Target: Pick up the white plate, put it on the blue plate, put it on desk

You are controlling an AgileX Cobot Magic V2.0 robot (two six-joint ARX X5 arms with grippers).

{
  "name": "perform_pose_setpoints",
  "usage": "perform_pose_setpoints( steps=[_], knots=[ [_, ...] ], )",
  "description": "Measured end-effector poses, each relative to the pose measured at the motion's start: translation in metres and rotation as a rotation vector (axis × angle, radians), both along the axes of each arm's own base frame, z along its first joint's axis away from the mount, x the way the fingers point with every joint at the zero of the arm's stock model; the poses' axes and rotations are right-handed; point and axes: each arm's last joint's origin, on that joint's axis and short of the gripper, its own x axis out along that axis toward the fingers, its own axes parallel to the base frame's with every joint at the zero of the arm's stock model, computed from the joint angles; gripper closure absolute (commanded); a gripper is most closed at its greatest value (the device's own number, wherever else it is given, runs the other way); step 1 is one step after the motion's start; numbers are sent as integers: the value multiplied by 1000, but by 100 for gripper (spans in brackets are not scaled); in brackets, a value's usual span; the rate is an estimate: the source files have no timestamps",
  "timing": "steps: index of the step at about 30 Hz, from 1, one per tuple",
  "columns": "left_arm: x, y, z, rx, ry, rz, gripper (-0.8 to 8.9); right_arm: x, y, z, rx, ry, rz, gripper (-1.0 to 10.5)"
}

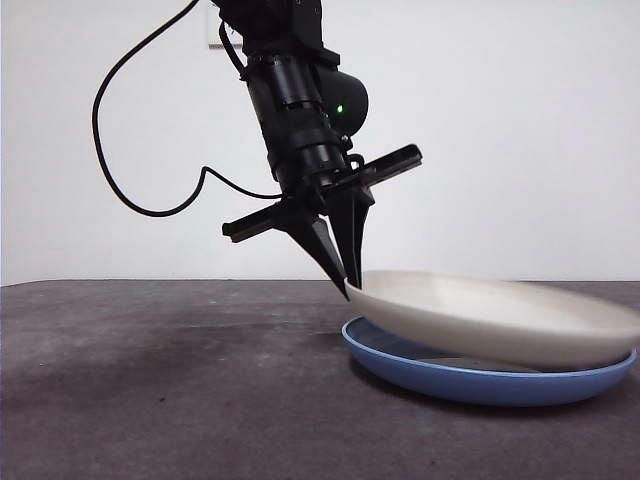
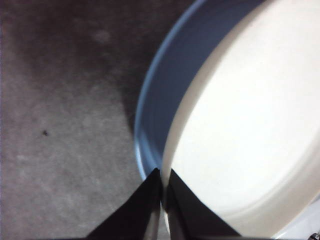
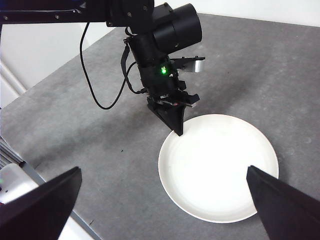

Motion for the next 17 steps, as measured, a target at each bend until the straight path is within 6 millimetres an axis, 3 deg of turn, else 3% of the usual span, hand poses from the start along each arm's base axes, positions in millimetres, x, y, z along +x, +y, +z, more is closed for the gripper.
perform_pose_setpoints(
  steps=[17],
  knots=[
    [3, -2, -16, 26, 25, -12, 797, 0, 0, 0, 0, 0, 0, 348]
  ],
)
